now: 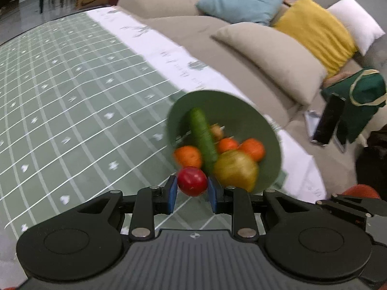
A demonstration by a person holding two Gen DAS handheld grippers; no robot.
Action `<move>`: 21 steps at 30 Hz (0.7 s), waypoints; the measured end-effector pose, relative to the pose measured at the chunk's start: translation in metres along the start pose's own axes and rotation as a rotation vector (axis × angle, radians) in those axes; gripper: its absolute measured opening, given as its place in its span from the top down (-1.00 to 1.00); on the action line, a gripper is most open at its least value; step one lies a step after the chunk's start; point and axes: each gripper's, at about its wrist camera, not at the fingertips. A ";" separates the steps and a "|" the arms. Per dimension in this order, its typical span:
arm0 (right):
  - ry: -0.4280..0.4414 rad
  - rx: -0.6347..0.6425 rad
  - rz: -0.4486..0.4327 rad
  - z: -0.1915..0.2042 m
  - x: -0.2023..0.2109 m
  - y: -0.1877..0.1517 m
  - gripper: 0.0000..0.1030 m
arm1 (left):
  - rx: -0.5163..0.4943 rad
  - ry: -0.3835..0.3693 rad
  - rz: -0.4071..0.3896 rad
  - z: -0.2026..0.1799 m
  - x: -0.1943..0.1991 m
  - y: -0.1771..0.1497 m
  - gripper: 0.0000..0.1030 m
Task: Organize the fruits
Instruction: 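Lower the tomato and brown fruit into the colander and open both tools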
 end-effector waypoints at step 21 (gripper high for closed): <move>-0.049 0.110 0.010 -0.064 -0.061 0.051 0.60 | -0.047 -0.057 0.145 -0.044 -0.096 0.051 0.42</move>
Point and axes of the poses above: each gripper's, at about its wrist camera, not at the fingertips, and x roughly against the way its jaws point, z to its left, y to its top, and after that the axes turned 8 degrees about -z, right-handed
